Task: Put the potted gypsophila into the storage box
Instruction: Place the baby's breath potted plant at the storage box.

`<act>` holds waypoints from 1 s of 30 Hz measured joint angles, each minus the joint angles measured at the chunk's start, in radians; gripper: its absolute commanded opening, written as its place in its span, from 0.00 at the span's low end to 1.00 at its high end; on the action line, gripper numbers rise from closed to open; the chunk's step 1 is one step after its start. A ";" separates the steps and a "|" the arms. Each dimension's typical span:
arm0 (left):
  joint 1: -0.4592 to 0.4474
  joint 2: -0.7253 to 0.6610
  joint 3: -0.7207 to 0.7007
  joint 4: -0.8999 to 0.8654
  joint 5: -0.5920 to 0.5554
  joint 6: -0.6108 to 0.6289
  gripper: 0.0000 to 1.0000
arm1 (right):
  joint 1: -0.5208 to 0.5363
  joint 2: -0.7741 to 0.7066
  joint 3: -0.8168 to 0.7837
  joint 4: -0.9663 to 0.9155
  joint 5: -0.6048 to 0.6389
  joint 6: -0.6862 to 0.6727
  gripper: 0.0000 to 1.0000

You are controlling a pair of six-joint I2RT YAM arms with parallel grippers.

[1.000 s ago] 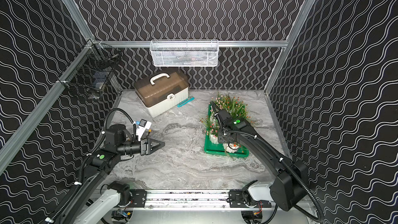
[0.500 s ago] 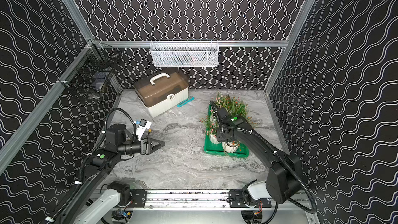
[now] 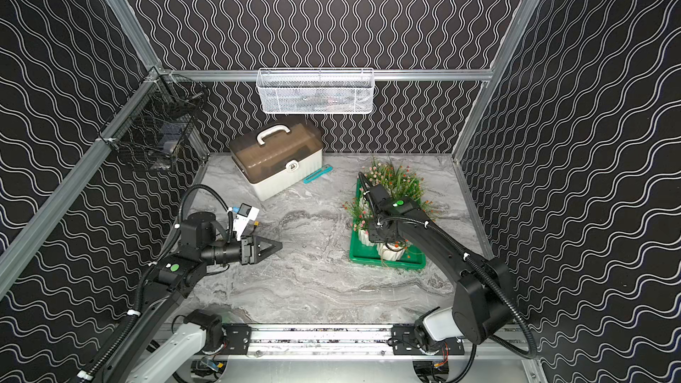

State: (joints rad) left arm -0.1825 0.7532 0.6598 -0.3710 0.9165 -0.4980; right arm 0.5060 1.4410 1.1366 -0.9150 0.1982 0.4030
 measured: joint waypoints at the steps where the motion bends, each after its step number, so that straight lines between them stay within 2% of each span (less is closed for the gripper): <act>1: 0.000 0.000 0.000 -0.001 0.000 0.000 0.59 | 0.000 0.001 0.000 0.001 0.000 0.002 0.00; 27: 0.000 0.003 0.001 -0.014 -0.005 0.000 0.59 | 0.009 0.008 -0.116 0.120 0.003 0.027 0.00; 30: 0.000 0.005 0.001 -0.014 -0.005 0.000 0.59 | 0.014 0.008 -0.120 0.127 0.003 0.029 0.06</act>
State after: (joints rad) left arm -0.1825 0.7582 0.6609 -0.3855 0.9115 -0.4976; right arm 0.5201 1.4490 1.0168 -0.7883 0.2016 0.4316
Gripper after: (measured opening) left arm 0.589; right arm 0.109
